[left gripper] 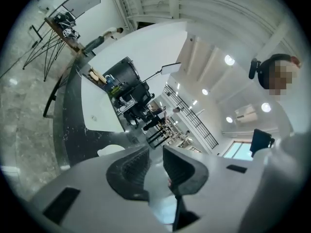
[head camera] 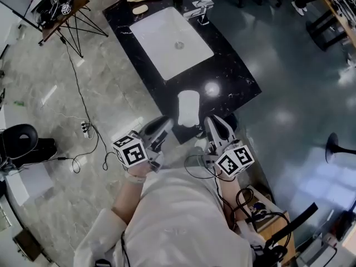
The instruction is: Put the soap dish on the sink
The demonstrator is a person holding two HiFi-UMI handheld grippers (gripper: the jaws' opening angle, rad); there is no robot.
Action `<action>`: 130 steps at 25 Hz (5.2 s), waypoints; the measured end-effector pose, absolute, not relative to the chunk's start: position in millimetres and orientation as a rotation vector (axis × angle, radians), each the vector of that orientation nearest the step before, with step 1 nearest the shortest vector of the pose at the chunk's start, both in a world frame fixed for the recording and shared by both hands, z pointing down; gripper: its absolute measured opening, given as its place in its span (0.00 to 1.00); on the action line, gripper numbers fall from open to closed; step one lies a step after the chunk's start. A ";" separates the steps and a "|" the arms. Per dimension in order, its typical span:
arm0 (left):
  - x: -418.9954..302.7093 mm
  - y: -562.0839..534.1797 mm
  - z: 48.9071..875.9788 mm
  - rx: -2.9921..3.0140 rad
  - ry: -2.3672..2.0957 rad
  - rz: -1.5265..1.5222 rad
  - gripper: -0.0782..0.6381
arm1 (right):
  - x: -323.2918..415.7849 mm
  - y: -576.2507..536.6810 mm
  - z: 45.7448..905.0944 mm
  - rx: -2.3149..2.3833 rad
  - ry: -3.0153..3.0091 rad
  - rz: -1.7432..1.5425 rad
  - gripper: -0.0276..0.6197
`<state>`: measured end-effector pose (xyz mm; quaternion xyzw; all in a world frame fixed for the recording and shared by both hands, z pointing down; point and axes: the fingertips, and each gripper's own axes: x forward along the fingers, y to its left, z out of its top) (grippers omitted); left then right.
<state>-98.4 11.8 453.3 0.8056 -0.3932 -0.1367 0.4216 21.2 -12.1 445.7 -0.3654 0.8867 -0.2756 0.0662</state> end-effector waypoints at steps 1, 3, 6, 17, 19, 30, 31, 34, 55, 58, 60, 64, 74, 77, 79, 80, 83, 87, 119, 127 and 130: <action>-95.2 5.2 452.8 2.004 -1.014 -0.339 0.21 | 23.3 -22.2 446.1 -1.080 2.695 -0.839 0.08; -88.0 -6.3 452.4 1.980 -1.068 -0.328 0.24 | 26.4 -40.9 445.8 -1.028 2.731 -0.859 0.08; -80.3 -21.9 454.1 1.950 -1.140 -0.315 0.31 | 28.4 -63.2 450.8 -0.932 2.768 -0.907 0.08; -90.7 -54.0 499.2 1.826 -1.197 -0.170 0.48 | -0.8 -97.1 491.5 -0.869 2.870 -1.079 0.29; -94.2 -59.7 510.6 1.813 -1.191 -0.132 0.50 | -2.1 -101.0 503.9 -0.907 2.857 -1.145 0.32; -98.1 -86.7 567.7 1.751 -1.154 0.027 0.51 | 2.5 -113.2 568.8 -1.043 2.888 -1.357 0.37; -96.7 -88.9 571.9 1.747 -1.149 0.038 0.51 | 2.6 -113.9 573.4 -1.041 2.879 -1.385 0.37; -90.4 -93.4 583.6 1.734 -1.120 0.066 0.51 | 2.4 -115.2 586.2 -1.041 2.866 -1.446 0.37; -65.1 -88.6 641.6 1.669 -1.008 0.225 0.51 | -19.0 -96.1 643.4 -0.889 2.891 -1.702 0.37; -63.0 -88.5 643.7 1.649 -0.968 0.177 0.51 | -19.9 -95.9 643.4 -0.865 2.888 -1.719 0.37; -60.8 -88.2 643.1 1.636 -0.934 0.124 0.48 | -21.0 -95.1 643.0 -0.848 2.871 -1.743 0.37; -56.6 -88.2 641.4 1.633 -0.900 0.048 0.43 | -22.1 -93.2 642.6 -0.814 2.820 -1.792 0.34; -56.2 -92.3 637.2 1.675 -0.919 0.049 0.40 | -24.0 -96.1 636.5 -0.790 2.804 -1.765 0.30; -56.2 -93.7 632.1 1.694 -0.923 0.042 0.40 | -23.9 -97.6 631.3 -0.788 2.814 -1.726 0.30; -55.8 -94.3 628.8 1.707 -0.924 0.045 0.40 | -23.5 -98.0 628.3 -0.786 2.815 -1.709 0.30; -55.4 -94.6 626.7 1.715 -0.925 0.046 0.40 | -23.1 -98.1 626.4 -0.786 2.814 -1.702 0.30; -53.4 -95.2 618.6 1.734 -0.930 0.047 0.40 | -21.0 -98.5 618.6 -0.788 2.811 -1.677 0.30; -51.2 -98.1 601.9 1.778 -0.943 0.038 0.40 | -18.6 -101.2 602.2 -0.795 2.815 -1.612 0.30; 33.4 -129.4 343.3 2.487 -0.930 -0.184 0.39 | 66.9 -125.7 343.0 -0.959 2.761 -0.537 0.30; 65.0 -121.2 298.2 2.633 -0.863 -0.256 0.39 | 98.1 -114.5 301.5 -1.035 2.719 -0.273 0.30; 80.9 -117.3 286.1 2.682 -0.827 -0.266 0.39 | 114.0 -108.9 291.0 -1.075 2.690 -0.207 0.29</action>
